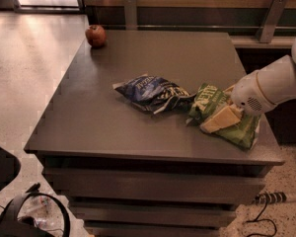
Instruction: Move green jalapeno chip bag near apple
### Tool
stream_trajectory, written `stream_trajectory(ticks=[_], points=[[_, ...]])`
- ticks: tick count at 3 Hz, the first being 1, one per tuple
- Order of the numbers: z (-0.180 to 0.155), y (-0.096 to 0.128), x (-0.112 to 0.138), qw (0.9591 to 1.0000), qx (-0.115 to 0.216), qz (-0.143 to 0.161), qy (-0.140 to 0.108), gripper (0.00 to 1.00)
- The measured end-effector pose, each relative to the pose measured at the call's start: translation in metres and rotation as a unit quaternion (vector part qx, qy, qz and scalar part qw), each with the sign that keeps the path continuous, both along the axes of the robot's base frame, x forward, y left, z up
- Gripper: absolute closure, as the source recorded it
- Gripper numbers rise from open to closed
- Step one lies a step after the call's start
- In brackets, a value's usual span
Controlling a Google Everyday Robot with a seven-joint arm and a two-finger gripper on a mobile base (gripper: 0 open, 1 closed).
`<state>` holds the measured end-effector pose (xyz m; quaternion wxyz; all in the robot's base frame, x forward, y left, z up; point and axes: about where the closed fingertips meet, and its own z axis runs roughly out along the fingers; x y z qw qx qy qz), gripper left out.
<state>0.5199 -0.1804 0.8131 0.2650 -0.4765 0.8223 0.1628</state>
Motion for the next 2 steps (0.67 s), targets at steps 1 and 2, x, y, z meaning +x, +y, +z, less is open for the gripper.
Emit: stream_trajectory(ticks=[1, 2], points=[[0.0001, 0.0004, 0.0001, 1.0000, 0.000, 0.000, 0.000, 0.65], [0.0019, 0.0005, 0.0001, 1.0000, 0.000, 0.000, 0.000, 0.87]])
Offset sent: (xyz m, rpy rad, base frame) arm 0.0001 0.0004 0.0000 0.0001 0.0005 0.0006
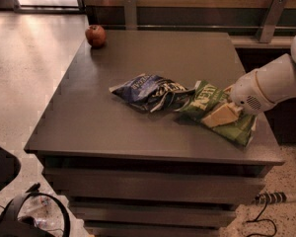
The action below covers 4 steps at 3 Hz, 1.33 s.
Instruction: Move green jalapeno chip bag near apple
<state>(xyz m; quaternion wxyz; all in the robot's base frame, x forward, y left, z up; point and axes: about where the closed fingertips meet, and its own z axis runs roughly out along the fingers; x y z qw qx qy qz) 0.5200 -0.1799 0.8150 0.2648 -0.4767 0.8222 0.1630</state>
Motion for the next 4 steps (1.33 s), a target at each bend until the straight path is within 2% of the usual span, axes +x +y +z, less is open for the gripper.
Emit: stream_trajectory(ticks=[1, 2, 3, 4], points=[[0.004, 0.000, 0.000, 1.0000, 0.000, 0.000, 0.000, 1.00], [0.004, 0.000, 0.000, 1.0000, 0.000, 0.000, 0.000, 1.00], [0.034, -0.015, 0.014, 0.9996, -0.014, -0.016, -0.018, 1.00], [0.075, -0.032, 0.040, 0.9979, -0.024, -0.034, -0.049, 1.00]])
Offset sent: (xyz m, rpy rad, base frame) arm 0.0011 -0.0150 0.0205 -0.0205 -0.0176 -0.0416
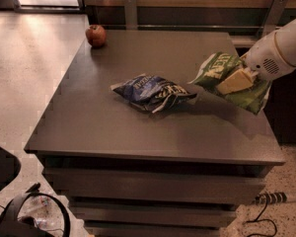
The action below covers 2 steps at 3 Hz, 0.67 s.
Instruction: Move green jalapeno chip bag near apple
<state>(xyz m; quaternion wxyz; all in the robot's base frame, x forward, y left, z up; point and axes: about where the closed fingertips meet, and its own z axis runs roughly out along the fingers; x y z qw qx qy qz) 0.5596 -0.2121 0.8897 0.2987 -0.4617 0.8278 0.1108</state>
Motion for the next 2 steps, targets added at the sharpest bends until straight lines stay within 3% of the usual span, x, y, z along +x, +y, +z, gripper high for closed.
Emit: stream_trajectory(ticks=[1, 2], points=[[0.032, -0.009, 0.025, 0.9994, 0.012, -0.009, -0.030, 1.00], [0.067, 0.000, 0.059, 0.9977, 0.027, -0.003, -0.063, 1.00]])
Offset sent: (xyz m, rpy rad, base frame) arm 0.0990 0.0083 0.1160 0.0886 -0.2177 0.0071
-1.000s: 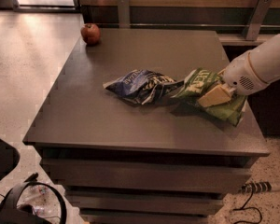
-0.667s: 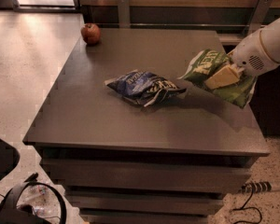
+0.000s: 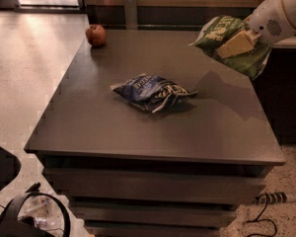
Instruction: Move green jalapeno chip bag near apple
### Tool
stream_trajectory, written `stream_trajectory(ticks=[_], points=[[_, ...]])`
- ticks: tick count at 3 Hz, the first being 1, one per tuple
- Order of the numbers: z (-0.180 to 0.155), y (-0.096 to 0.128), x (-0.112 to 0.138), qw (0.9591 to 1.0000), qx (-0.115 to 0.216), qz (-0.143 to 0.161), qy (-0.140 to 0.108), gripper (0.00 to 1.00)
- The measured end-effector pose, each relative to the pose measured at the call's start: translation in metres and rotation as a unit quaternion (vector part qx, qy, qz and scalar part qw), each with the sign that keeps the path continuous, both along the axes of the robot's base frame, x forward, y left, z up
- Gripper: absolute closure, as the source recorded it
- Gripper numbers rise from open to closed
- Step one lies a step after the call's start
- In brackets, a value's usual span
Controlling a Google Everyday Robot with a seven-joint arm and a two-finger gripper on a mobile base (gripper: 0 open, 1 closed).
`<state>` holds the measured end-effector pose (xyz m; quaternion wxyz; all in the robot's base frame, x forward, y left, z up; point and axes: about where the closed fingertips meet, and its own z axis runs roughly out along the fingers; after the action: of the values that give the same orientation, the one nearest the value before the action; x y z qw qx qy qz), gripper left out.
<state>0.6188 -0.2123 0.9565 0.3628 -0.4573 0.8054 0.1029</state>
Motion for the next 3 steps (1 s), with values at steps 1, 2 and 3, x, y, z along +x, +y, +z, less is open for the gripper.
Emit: stream_trajectory(ticks=[1, 2, 3], points=[[0.028, 0.025, 0.037, 0.9996, 0.000, 0.012, -0.027, 1.00], [0.047, 0.058, 0.068, 0.9983, 0.005, 0.019, -0.055, 1.00], [0.047, 0.079, 0.097, 0.9968, 0.026, 0.010, -0.076, 1.00]])
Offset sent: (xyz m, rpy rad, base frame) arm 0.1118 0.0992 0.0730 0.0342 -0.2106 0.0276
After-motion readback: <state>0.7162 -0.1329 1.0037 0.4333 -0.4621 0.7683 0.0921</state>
